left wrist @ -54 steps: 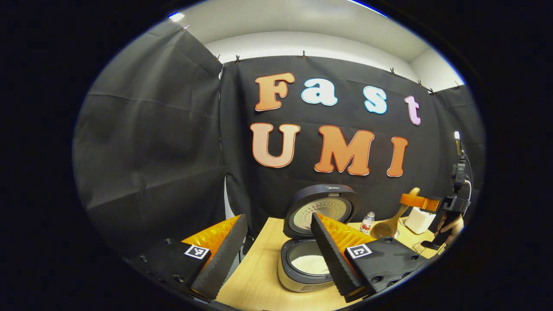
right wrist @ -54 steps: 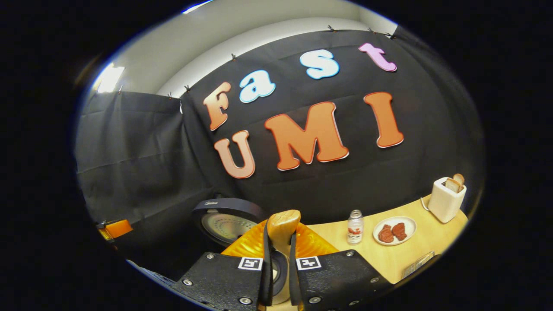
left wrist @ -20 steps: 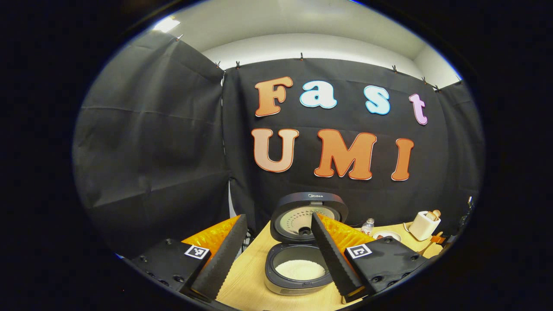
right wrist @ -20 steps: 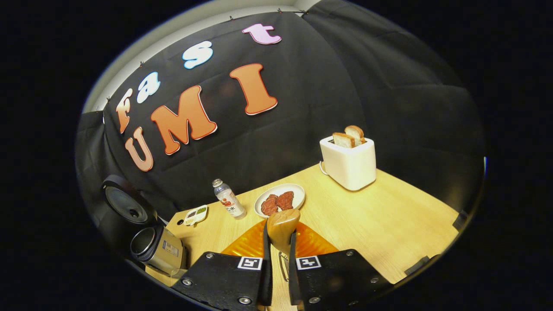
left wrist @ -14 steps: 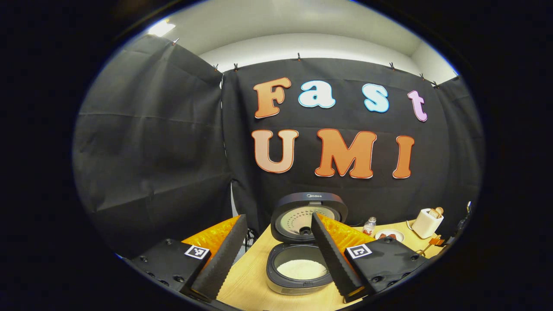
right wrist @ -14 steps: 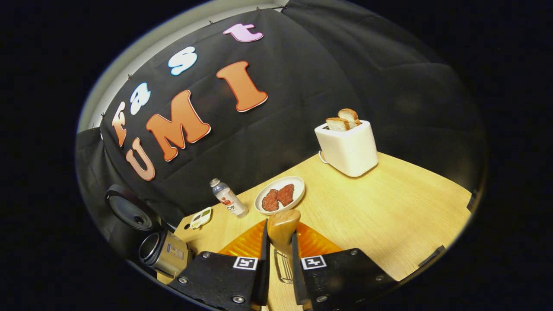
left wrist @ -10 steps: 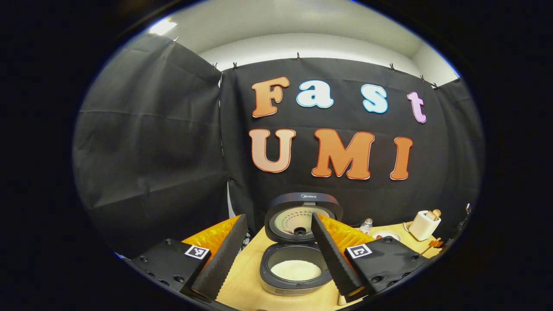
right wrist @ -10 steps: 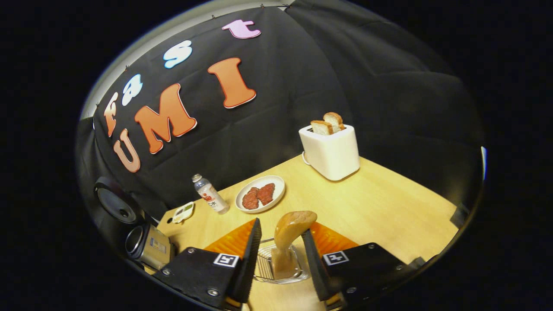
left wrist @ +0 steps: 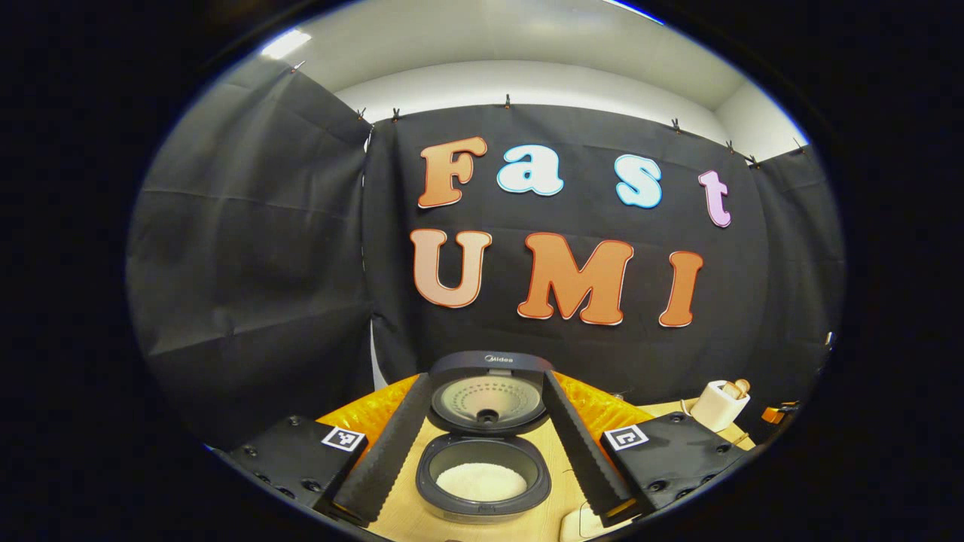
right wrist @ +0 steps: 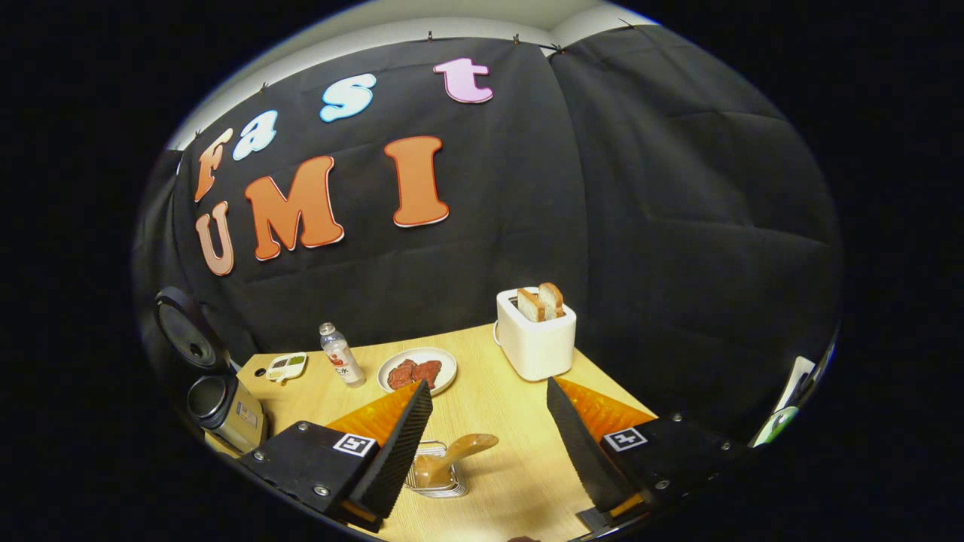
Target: Close the left gripper, press the button to open the rice cooker; take a wooden spoon from the chopstick holder with the right hand, scoop a spoonful of rice and pour it into the rice cooker, then put the wooden spoon back into the chopstick holder.
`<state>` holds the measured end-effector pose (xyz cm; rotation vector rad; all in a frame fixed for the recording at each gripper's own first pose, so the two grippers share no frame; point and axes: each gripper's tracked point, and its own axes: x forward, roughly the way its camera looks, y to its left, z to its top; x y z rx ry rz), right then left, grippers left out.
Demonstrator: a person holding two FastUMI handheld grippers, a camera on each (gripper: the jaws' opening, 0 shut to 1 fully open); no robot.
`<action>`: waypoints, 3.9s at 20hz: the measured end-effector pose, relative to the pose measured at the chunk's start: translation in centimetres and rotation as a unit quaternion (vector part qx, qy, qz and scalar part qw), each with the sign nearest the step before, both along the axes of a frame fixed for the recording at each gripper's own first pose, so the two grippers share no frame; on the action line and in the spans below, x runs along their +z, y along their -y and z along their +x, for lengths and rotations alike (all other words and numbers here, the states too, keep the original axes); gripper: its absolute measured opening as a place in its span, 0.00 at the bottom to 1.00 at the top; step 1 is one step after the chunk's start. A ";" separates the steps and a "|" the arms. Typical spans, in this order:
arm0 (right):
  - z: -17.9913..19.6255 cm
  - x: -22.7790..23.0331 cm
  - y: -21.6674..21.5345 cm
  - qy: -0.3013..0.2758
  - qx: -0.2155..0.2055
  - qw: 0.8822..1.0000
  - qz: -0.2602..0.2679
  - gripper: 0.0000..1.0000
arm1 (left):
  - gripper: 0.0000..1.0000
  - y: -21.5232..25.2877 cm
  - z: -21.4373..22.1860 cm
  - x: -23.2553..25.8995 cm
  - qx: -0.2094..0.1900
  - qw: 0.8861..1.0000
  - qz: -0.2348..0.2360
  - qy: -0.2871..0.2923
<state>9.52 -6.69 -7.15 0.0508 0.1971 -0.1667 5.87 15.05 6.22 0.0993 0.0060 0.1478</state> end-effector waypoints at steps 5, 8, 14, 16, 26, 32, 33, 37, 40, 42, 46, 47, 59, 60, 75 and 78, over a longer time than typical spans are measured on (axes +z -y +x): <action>-2.3 6.5 0.7 0.037 0.003 0.999 -0.013 0.94 | 0.97 2.7 6.3 3.5 -0.031 0.999 0.012 0.016; -3.8 8.8 0.9 0.051 0.004 0.998 -0.025 0.94 | 0.97 3.0 11.4 4.9 -0.037 0.999 0.021 0.025; -6.2 10.5 2.0 0.064 -0.016 0.997 -0.031 0.94 | 0.97 1.0 19.7 2.6 -0.024 0.999 0.030 -0.011; -6.9 11.0 2.0 0.068 -0.021 0.997 -0.029 0.94 | 0.97 -0.2 21.9 1.2 -0.018 0.999 0.029 -0.024; -8.4 13.2 0.6 0.098 -0.026 0.995 -0.012 0.94 | 0.97 -3.8 24.4 -7.0 0.007 0.995 0.020 -0.098; -8.4 13.6 -1.0 0.105 -0.009 0.994 -0.023 0.94 | 0.98 -3.4 21.6 -7.6 -0.007 0.995 0.027 -0.094; -8.3 13.6 -1.3 0.104 -0.004 0.994 -0.023 0.94 | 0.98 -3.4 21.0 -7.8 -0.011 0.995 0.026 -0.091; -7.9 13.3 -2.3 0.103 0.016 0.994 -0.018 0.94 | 1.00 -2.9 17.3 -9.6 -0.020 0.995 0.027 -0.094; -7.2 13.2 -3.7 0.103 0.038 0.994 -0.009 0.94 | 1.00 -2.7 13.5 -12.3 -0.016 0.994 0.030 -0.101; -6.7 12.7 -4.6 0.099 0.052 0.994 -0.010 0.94 | 1.00 -2.7 11.2 -14.3 -0.010 0.994 0.033 -0.101; -6.0 12.0 -6.0 0.088 0.073 0.993 -0.016 0.94 | 0.99 -3.2 7.9 -19.4 0.006 0.993 0.037 -0.116; -6.0 11.9 -6.2 0.086 0.076 0.993 -0.015 0.94 | 1.00 -3.4 7.3 -21.1 0.011 0.992 0.032 -0.125; -5.7 10.6 -5.2 0.068 0.067 0.995 -0.008 0.94 | 0.96 -4.7 5.1 -26.8 0.021 0.995 0.063 -0.068; -5.7 10.3 -5.2 0.065 0.067 0.996 -0.007 0.94 | 0.95 -4.7 5.1 -27.0 0.019 0.996 0.057 -0.059; -6.4 11.0 -4.4 0.079 0.065 0.995 -0.021 0.94 | 0.97 -1.8 4.2 -14.7 0.028 0.993 0.065 -0.092; -6.3 11.3 -4.6 0.084 0.070 0.994 -0.027 0.94 | 0.96 1.0 2.7 -7.5 0.000 0.998 0.031 -0.057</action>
